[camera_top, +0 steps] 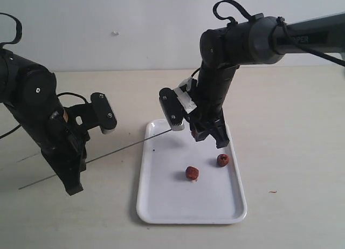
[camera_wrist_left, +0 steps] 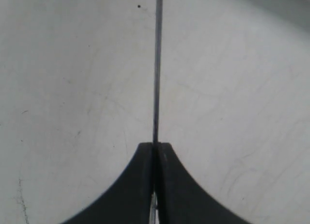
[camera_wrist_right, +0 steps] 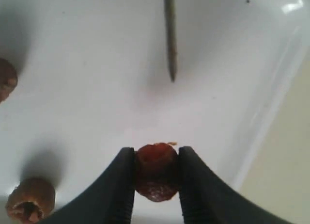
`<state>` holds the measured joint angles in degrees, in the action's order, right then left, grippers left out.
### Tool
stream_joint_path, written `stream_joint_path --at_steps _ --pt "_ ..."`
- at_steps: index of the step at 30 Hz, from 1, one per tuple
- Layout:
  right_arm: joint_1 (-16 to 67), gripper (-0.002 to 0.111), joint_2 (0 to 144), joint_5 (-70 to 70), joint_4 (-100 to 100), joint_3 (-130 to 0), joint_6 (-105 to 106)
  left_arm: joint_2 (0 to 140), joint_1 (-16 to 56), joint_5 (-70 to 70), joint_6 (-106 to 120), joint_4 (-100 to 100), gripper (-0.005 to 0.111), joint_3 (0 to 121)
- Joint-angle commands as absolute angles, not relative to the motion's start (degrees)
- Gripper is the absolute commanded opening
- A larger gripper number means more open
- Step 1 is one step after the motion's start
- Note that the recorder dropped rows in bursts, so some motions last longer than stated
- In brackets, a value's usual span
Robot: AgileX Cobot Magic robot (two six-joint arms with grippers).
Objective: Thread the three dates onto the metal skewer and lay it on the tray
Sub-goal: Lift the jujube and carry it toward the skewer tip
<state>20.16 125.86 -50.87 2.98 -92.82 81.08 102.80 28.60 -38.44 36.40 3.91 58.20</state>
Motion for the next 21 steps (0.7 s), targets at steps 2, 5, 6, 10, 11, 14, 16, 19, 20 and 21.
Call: stream_joint_path --at_steps 2,5,6,10,11,14,16,19,20,21 --pt "20.3 0.03 122.9 -50.5 2.9 -93.0 80.2 102.5 28.7 -37.2 37.1 3.3 0.0 58.0" --pt "20.3 0.03 122.6 -50.5 3.0 -93.0 79.4 102.5 28.7 -36.3 37.1 2.9 0.0 58.0" --pt "20.3 0.03 122.6 -50.5 3.0 -93.0 79.4 102.5 28.7 -35.9 37.3 2.3 0.0 58.0" --pt "21.0 0.03 122.6 -50.7 3.0 -93.0 79.4 102.5 28.7 -33.0 37.3 2.2 0.0 58.0" --pt "21.2 0.03 122.6 -50.7 3.0 -93.0 79.4 102.5 28.7 -33.1 37.5 2.2 0.0 58.0" --pt "21.4 0.03 122.6 -50.5 2.8 -93.0 79.4 102.5 28.7 -33.2 37.5 2.2 0.0 58.0" --pt "21.4 0.03 122.6 -50.5 2.5 -93.0 79.4 102.6 28.7 -33.5 37.6 2.2 0.0 58.0" --pt "21.4 0.03 122.4 -49.6 2.5 -93.0 79.4 102.6 28.7 -33.6 37.6 2.2 0.0 58.0" --pt "21.4 0.03 122.3 -49.0 2.5 -93.0 79.4 102.6 28.7 -33.6 37.6 2.2 0.0 58.0" --pt "21.4 0.03 122.0 -48.1 2.5 -93.0 79.4 102.6 28.7 -33.6 37.6 2.1 0.0 58.0"
